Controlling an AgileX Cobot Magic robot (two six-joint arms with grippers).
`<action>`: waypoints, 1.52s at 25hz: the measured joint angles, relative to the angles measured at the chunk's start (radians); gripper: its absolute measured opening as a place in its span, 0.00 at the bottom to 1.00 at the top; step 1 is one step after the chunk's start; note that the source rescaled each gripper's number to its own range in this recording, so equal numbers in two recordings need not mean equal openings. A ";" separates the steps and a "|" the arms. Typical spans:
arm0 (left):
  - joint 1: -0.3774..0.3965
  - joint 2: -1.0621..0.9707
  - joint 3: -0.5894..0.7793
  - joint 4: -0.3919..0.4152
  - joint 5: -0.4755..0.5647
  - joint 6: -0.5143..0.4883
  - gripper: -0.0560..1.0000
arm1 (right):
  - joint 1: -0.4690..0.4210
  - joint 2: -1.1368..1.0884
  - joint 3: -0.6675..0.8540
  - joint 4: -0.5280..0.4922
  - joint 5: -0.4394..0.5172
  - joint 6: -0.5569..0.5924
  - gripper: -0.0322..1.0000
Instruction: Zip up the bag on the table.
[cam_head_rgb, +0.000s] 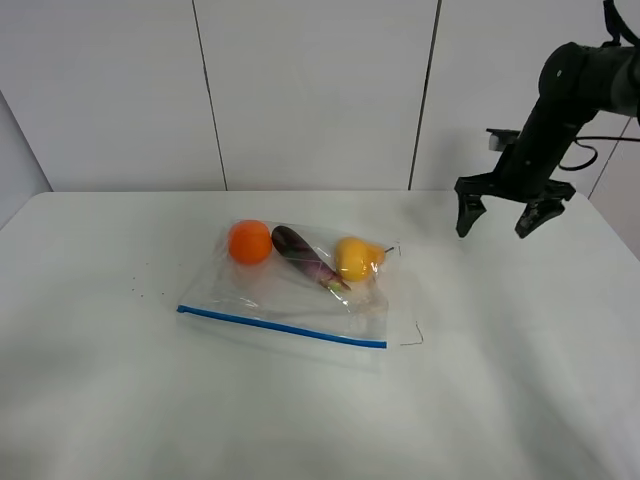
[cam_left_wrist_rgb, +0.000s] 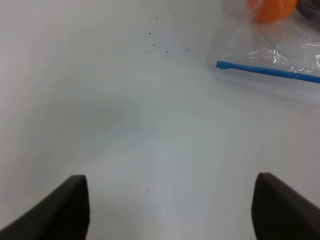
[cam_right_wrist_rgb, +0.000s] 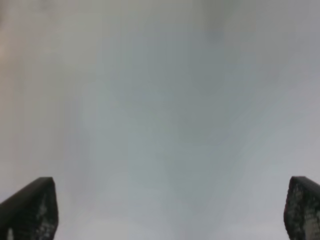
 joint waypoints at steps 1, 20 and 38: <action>0.000 0.000 0.000 0.000 0.000 0.000 1.00 | 0.000 -0.010 -0.003 -0.025 0.001 0.007 1.00; -0.001 0.000 0.002 -0.012 0.000 0.011 1.00 | 0.000 -0.326 0.238 -0.063 0.001 0.012 1.00; -0.001 0.000 0.002 -0.015 0.000 0.012 1.00 | 0.000 -1.058 0.921 -0.066 0.002 0.014 1.00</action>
